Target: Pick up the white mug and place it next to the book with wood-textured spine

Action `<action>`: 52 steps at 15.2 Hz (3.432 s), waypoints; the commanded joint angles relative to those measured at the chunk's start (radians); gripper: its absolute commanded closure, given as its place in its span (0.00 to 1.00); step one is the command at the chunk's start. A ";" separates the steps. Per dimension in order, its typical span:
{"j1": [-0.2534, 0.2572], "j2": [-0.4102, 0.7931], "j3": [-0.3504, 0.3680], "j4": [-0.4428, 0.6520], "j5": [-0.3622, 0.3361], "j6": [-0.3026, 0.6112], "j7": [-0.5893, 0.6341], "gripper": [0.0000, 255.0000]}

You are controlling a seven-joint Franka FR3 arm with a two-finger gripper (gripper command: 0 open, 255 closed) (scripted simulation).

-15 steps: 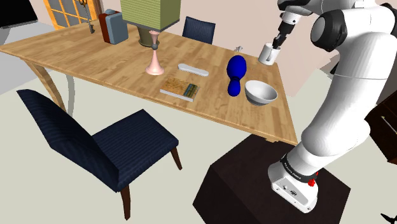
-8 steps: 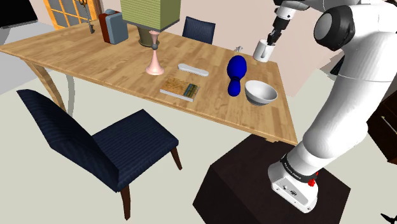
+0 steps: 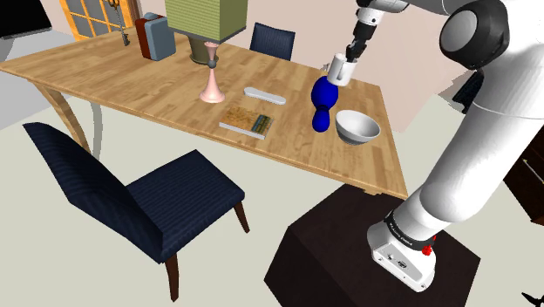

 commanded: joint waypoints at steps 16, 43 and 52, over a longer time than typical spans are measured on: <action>0.220 0.031 0.127 0.048 -0.022 0.000 0.353 1.00; 0.220 0.107 0.144 -0.215 0.018 0.333 0.321 1.00; 0.218 0.124 0.147 -0.232 0.027 0.365 0.316 1.00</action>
